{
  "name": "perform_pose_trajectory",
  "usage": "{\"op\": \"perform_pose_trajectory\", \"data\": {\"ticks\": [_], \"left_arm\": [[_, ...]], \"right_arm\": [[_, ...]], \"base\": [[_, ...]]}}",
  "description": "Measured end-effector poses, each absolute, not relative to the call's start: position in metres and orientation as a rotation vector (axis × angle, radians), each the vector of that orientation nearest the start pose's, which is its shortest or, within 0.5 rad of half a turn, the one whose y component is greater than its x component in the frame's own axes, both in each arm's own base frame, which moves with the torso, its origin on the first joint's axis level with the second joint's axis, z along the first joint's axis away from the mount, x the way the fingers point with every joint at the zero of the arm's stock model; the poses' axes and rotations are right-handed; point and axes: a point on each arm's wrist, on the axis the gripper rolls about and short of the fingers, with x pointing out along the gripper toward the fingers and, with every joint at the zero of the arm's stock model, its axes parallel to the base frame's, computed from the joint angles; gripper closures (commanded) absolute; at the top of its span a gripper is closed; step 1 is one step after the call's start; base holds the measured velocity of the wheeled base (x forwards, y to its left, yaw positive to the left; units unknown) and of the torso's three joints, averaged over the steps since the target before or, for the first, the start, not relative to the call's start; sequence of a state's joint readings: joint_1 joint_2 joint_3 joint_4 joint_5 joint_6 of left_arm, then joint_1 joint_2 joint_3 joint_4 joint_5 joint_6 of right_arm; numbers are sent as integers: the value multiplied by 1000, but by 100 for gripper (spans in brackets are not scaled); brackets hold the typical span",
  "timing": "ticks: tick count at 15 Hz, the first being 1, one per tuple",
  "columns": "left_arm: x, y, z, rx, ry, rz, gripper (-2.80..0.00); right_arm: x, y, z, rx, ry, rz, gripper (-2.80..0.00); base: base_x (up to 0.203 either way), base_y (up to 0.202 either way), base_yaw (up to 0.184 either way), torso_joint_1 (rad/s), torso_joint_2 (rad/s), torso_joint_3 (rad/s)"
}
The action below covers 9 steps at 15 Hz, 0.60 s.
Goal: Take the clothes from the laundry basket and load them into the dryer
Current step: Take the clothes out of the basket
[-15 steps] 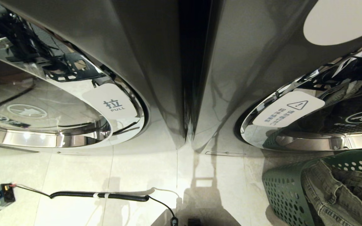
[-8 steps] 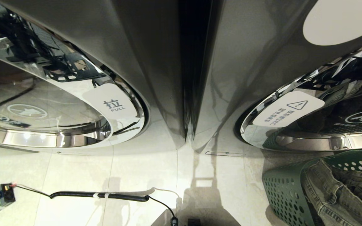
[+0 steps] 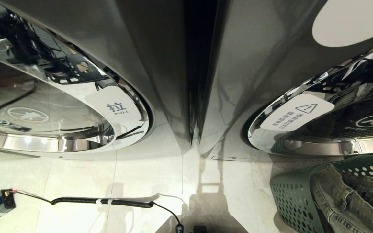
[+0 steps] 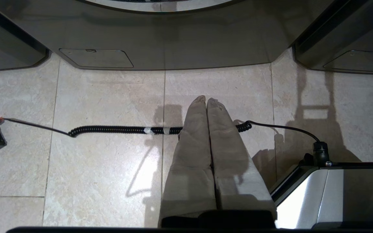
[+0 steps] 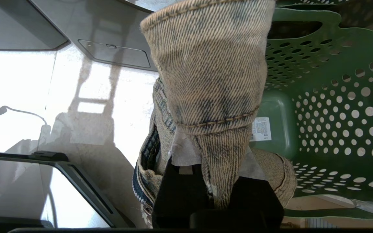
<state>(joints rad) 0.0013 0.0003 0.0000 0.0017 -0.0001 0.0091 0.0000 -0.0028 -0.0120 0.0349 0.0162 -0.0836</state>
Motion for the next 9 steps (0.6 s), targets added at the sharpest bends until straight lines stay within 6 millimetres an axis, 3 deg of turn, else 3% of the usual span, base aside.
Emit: {"op": "perform_pose_trajectory", "data": {"ticks": [9], "left_arm": [[-23,0,75,12,3,0,0]], "right_arm": [[-23,0,74,-80,8,17,0]], "base": [[0,0,0,3,2,166]]}}
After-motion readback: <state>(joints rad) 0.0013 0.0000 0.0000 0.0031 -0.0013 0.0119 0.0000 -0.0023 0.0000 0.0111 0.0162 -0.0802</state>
